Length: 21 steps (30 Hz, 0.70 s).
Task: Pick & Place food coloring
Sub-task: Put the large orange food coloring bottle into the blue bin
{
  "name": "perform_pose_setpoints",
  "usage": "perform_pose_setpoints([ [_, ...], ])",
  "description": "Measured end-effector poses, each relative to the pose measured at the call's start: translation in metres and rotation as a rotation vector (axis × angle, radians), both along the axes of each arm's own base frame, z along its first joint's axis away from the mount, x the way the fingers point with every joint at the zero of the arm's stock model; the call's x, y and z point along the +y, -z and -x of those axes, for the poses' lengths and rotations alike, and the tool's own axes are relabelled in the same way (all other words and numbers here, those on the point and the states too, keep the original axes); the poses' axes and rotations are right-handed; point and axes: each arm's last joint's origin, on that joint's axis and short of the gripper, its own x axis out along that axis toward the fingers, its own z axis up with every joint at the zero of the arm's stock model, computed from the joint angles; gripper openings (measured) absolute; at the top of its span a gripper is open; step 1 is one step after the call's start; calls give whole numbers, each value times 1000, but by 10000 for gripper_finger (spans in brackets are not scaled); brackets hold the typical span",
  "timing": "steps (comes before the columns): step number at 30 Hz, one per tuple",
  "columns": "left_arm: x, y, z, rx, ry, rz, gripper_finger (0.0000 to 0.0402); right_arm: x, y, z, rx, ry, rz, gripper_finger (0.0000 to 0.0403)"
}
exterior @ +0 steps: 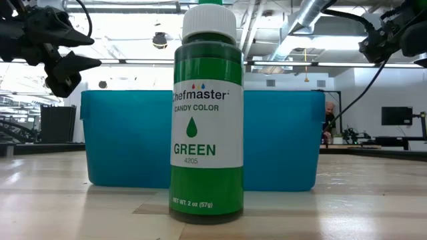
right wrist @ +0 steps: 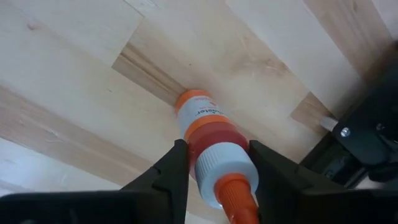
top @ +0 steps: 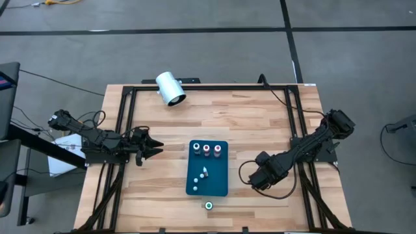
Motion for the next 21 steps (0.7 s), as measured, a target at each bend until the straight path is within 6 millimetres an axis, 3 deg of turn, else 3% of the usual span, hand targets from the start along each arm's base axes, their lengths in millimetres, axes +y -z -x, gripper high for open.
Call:
perform_pose_setpoints([
  [6, 0, 0, 0, 0, 0, 0, 174, 1, -19, -4, 18, -29, -13, 129],
  [21, 0, 2, 0, 16, -5, -6, 174, -9, -120, -49, -239, -91, -135, 128],
])
